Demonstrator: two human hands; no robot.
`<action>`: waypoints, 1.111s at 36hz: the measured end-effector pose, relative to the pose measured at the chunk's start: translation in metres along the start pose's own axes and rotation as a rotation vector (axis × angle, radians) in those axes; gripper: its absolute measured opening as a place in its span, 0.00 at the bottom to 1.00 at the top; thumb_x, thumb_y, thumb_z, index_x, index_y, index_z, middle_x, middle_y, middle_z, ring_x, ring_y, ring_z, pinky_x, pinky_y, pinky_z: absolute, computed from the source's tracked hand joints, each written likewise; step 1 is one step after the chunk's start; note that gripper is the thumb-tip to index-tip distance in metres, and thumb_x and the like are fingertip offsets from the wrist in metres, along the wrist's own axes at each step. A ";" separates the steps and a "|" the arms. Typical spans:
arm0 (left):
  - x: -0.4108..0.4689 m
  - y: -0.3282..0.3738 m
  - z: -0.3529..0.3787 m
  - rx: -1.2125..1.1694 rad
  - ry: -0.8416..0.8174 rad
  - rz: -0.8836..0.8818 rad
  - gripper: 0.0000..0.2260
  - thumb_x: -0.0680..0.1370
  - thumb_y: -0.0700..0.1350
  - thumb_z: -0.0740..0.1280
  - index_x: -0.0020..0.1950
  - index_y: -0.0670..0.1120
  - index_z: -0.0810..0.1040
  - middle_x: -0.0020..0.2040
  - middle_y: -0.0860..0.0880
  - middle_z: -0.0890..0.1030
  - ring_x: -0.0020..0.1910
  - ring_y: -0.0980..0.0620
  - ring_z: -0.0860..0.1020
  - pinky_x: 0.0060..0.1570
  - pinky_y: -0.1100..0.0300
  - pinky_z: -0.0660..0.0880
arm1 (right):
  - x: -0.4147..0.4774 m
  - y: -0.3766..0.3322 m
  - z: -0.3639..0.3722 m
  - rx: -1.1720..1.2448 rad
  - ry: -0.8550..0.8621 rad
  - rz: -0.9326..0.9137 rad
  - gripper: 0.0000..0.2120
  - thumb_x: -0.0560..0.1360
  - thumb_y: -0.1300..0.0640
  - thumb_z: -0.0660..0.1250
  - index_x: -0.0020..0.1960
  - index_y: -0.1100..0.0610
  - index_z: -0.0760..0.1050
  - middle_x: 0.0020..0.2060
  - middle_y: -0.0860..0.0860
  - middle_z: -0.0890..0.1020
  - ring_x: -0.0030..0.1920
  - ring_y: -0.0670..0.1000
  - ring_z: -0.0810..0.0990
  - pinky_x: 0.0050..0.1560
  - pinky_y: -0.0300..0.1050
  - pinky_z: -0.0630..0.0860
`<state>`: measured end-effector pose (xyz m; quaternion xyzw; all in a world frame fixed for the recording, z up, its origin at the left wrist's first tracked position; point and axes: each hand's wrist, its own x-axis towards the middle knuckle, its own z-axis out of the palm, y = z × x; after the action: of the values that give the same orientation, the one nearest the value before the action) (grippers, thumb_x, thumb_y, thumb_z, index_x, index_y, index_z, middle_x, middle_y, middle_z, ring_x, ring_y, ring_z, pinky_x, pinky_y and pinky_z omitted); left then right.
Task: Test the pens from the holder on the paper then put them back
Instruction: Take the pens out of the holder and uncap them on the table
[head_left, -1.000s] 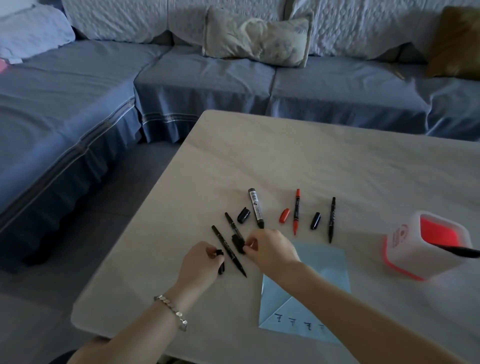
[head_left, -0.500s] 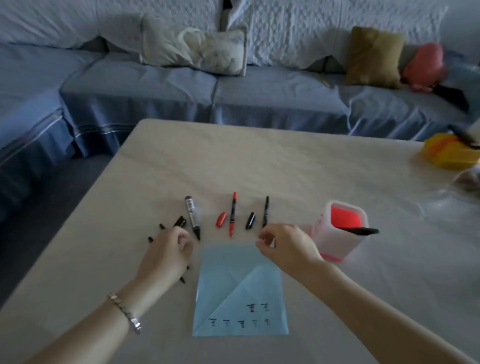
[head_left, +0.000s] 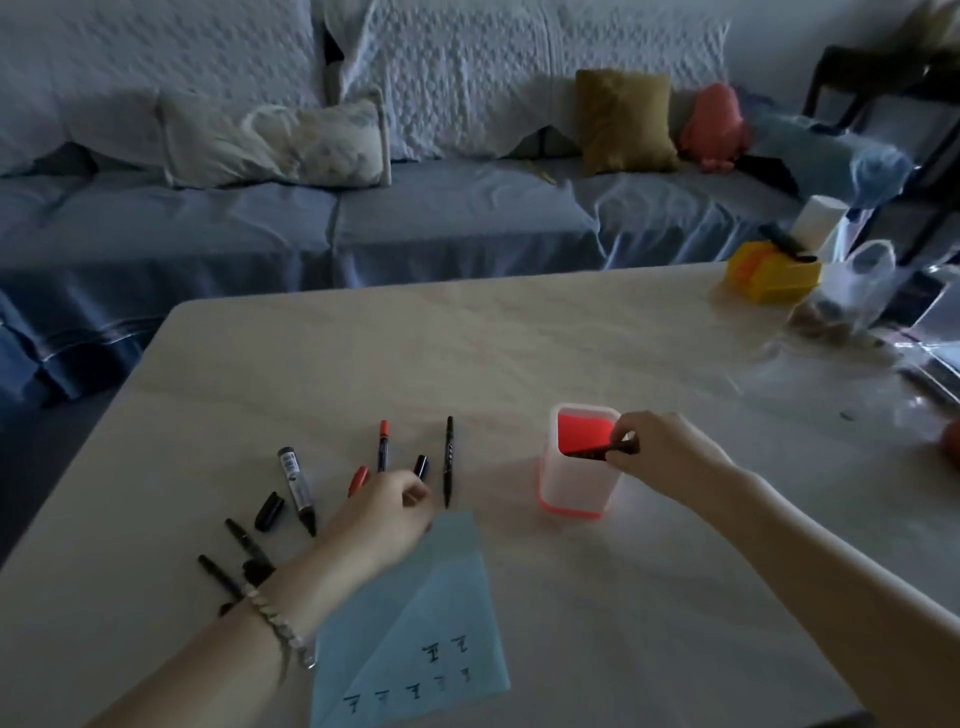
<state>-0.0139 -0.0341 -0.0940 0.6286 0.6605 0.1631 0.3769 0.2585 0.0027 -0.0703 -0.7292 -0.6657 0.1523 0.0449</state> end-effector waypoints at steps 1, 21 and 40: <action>0.000 -0.001 0.000 -0.013 -0.005 -0.009 0.10 0.77 0.46 0.62 0.36 0.51 0.74 0.34 0.52 0.81 0.39 0.47 0.80 0.54 0.49 0.74 | 0.000 0.002 0.001 0.029 0.023 0.000 0.10 0.73 0.55 0.65 0.53 0.53 0.77 0.47 0.52 0.80 0.43 0.54 0.76 0.40 0.42 0.71; -0.007 -0.004 -0.010 -0.233 0.042 0.026 0.06 0.79 0.42 0.60 0.45 0.45 0.76 0.38 0.50 0.80 0.36 0.55 0.78 0.36 0.64 0.73 | -0.036 -0.041 -0.029 0.375 0.634 -0.333 0.06 0.70 0.65 0.68 0.44 0.58 0.81 0.35 0.48 0.79 0.35 0.43 0.76 0.37 0.32 0.73; -0.025 -0.054 -0.029 -0.115 0.106 0.248 0.07 0.77 0.53 0.62 0.41 0.53 0.75 0.34 0.55 0.70 0.30 0.61 0.68 0.32 0.73 0.65 | -0.055 -0.128 0.041 1.355 -0.020 -0.261 0.10 0.75 0.65 0.63 0.40 0.56 0.79 0.24 0.46 0.73 0.26 0.44 0.69 0.29 0.31 0.66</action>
<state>-0.0744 -0.0589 -0.1046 0.6732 0.5864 0.2789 0.3538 0.1207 -0.0434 -0.0664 -0.4528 -0.5065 0.5346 0.5026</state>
